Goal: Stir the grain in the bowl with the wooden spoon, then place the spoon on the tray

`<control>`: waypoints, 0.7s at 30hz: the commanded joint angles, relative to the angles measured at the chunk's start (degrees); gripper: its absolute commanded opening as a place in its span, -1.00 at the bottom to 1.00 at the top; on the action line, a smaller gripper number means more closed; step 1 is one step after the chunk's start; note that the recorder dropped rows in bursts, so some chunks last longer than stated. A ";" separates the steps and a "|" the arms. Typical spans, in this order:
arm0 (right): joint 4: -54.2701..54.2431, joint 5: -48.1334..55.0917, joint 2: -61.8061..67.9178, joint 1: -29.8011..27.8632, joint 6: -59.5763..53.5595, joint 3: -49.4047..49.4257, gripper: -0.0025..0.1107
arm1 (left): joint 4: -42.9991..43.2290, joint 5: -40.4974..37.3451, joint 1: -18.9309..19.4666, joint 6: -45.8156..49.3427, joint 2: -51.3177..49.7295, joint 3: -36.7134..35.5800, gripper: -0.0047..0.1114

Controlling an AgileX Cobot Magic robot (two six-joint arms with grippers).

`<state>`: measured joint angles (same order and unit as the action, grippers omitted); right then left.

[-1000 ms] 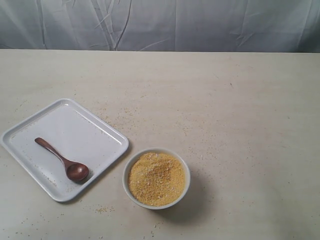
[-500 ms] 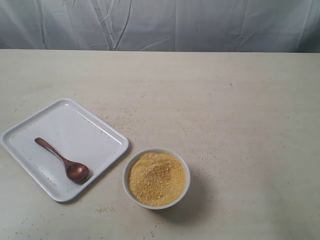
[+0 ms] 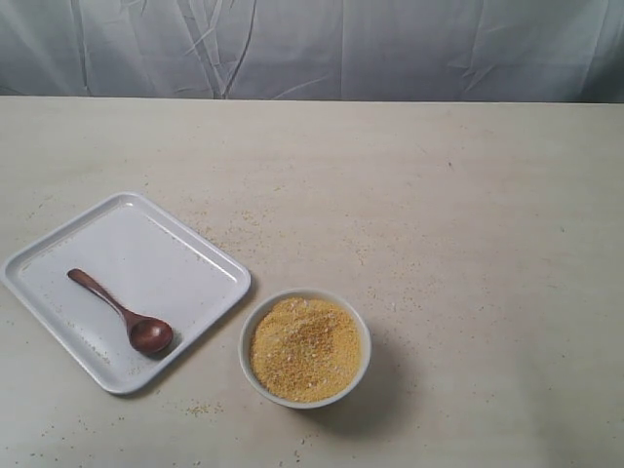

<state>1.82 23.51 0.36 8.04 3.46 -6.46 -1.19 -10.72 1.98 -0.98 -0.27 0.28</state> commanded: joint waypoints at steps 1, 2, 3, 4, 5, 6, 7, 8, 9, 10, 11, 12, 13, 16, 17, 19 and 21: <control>-0.50 -1.39 -0.36 -0.01 -0.30 5.51 -0.93 | 0.03 0.38 0.21 -0.09 0.27 -0.28 -0.92; -1.82 -2.19 -0.36 -0.01 -0.30 6.46 -0.93 | 0.03 0.38 0.21 -0.09 0.27 -0.28 -0.92; -2.38 -2.68 -0.36 -0.01 -0.30 6.46 -0.93 | 0.03 0.38 0.21 -0.09 0.27 -0.28 -0.92; -2.38 -3.05 -0.36 -0.01 -0.30 6.46 -0.93 | 0.03 0.38 0.21 -0.09 0.27 -0.28 -0.92; -2.38 -3.05 -0.36 -0.01 -0.30 6.46 -0.93 | 0.03 0.38 0.21 -0.09 0.27 -0.28 -0.92; -2.38 -3.05 -0.36 -0.01 -0.30 6.46 -0.93 | 0.03 0.38 0.21 -0.09 0.27 -0.28 -0.92; -2.38 -3.05 -0.36 -0.01 -0.30 6.46 -0.93 | 0.03 0.38 0.21 -0.09 0.27 -0.28 -0.92; -2.38 -3.05 -0.36 -0.01 -0.30 6.46 -0.93 | 0.03 0.38 0.21 -0.09 0.27 -0.28 -0.92; -2.38 -3.05 -0.36 -0.01 -0.30 6.46 -0.93 | 0.03 0.38 0.21 -0.09 0.27 -0.28 -0.92; -2.38 -3.05 -0.36 -0.01 -0.30 6.46 -0.93 | 0.03 0.38 0.21 -0.09 0.27 -0.28 -0.92; -2.38 -3.05 -0.36 -0.01 -0.30 6.46 -0.93 | 0.03 0.38 0.21 -0.09 0.27 -0.28 -0.92; -2.38 -3.05 -0.36 -0.11 -0.30 6.46 -0.93 | 0.03 0.38 0.21 -0.09 0.27 -0.28 -0.92; -2.38 -3.05 -0.36 -0.44 -0.30 6.46 -0.93 | 0.03 0.38 0.21 -0.09 0.27 -0.28 -0.92; -2.38 -3.05 -0.36 -0.70 -0.30 6.46 -0.93 | 0.03 0.38 0.21 -0.09 0.27 -0.28 -0.92; -2.38 -3.05 -0.36 -0.70 -0.30 6.46 -0.93 | 0.03 0.38 0.21 -0.09 0.27 -0.28 -0.92; -2.38 -3.05 -0.36 -0.70 -0.30 6.46 -0.93 | 0.03 0.38 0.21 -0.09 0.27 -0.28 -0.92; -2.38 -3.05 -0.36 -0.70 -0.30 6.46 -0.93 | 0.03 0.38 0.21 -0.09 0.27 -0.28 -0.92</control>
<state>-0.54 21.39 0.36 7.68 3.35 -0.16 -1.19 -10.72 1.98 -0.98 -0.27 0.28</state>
